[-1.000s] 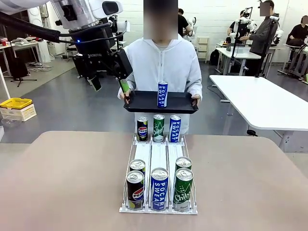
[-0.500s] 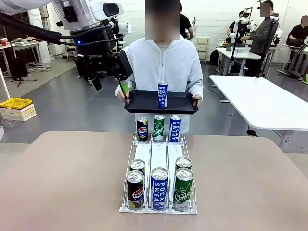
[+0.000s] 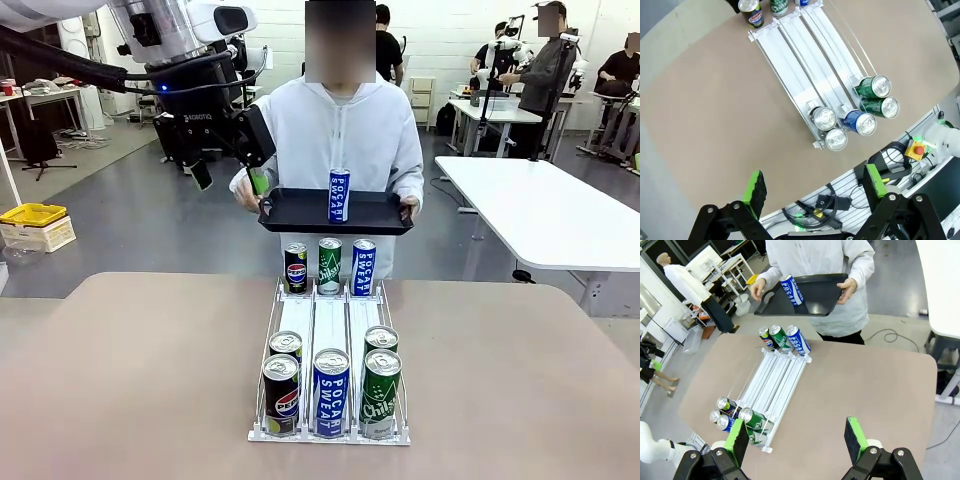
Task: Retrieve and hand over the desired beverage to the person.
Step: Pick up another can of the same type that the person held from the Automatic Can Dispenser.
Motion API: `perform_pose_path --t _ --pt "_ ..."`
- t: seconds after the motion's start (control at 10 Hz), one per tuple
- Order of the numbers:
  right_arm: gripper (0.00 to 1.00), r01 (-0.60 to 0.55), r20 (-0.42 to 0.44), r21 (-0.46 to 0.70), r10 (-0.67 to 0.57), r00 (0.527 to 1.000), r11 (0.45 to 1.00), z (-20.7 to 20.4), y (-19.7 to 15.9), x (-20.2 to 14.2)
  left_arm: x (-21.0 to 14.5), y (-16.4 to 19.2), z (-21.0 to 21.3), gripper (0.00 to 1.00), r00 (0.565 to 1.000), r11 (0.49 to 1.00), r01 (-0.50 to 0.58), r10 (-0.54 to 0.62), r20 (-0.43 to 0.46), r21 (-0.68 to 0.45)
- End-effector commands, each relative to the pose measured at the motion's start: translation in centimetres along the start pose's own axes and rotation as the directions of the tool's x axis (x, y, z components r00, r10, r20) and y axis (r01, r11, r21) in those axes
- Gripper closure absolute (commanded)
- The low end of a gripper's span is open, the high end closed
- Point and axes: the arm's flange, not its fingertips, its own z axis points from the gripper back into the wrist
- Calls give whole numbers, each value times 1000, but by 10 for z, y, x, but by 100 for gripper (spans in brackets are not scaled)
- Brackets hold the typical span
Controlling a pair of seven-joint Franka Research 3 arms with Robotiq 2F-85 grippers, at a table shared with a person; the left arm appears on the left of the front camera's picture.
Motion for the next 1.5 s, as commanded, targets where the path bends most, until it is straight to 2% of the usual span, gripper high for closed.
perform_pose_path --t 0.0,0.2,0.3,0.5,0.6,0.9,1.1,1.2,1.4 --pt "0 -6 4 29 6 1000 1000 -2 -1 1 -32 52 23 0 987 985 122 -108 120 -120" --pt "0 -6 4 29 6 1000 1000 -2 -1 1 -76 116 57 0 926 958 251 -197 322 -136" --pt "0 -6 4 29 6 1000 1000 -2 -1 1 -107 132 60 0 903 962 236 -163 398 -140" --pt "0 -6 4 29 6 1000 1000 -2 -1 1 -131 171 67 0 877 949 240 -121 466 -205" --pt "0 -6 4 29 6 1000 1000 -2 -1 1 -144 175 65 0 865 949 249 -129 484 -192" --pt "0 -6 4 29 6 1000 1000 -2 -1 1 -164 191 61 0 882 949 217 -90 463 -229" --pt "0 -6 4 29 6 1000 1000 -2 -1 1 -157 186 66 0 886 947 208 -75 457 -247" --pt "0 -6 4 29 6 1000 1000 -2 -1 1 -161 192 63 0 888 956 203 -89 452 -210" --pt "0 -6 4 29 6 1000 1000 -2 -1 1 -161 192 63 0 888 956 203 -89 452 -210"
